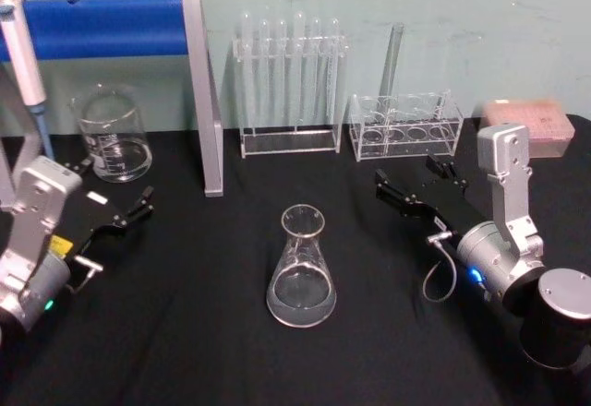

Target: Grasp the erlenmeyer flask with one hand, shake it three times, then place it back.

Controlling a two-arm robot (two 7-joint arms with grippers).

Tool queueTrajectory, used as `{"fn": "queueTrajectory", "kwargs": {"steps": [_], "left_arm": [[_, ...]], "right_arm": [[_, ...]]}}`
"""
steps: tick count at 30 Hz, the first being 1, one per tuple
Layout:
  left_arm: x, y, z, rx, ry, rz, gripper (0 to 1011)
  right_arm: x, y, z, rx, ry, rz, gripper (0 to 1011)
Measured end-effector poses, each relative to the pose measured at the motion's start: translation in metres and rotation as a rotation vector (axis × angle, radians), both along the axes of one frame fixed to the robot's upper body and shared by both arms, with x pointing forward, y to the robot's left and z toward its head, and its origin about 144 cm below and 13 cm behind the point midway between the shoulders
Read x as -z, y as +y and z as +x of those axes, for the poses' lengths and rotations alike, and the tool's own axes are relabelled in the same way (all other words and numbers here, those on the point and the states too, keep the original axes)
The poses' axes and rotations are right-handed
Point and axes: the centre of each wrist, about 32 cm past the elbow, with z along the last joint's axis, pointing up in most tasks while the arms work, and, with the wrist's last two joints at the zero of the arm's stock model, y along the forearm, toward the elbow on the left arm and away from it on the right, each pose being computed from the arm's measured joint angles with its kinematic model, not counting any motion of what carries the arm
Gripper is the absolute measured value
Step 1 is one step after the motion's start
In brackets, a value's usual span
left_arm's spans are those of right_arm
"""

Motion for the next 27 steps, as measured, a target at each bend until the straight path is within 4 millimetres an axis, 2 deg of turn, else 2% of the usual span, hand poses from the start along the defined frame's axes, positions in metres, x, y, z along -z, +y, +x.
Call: {"fn": "queueTrajectory", "kwargs": {"steps": [27], "left_arm": [[0.0000,0.0000,0.0000,0.000,0.000,0.000,1001]], "right_arm": [[0.0000,0.0001,-0.0001,0.000,-0.001,0.001,1000]]}}
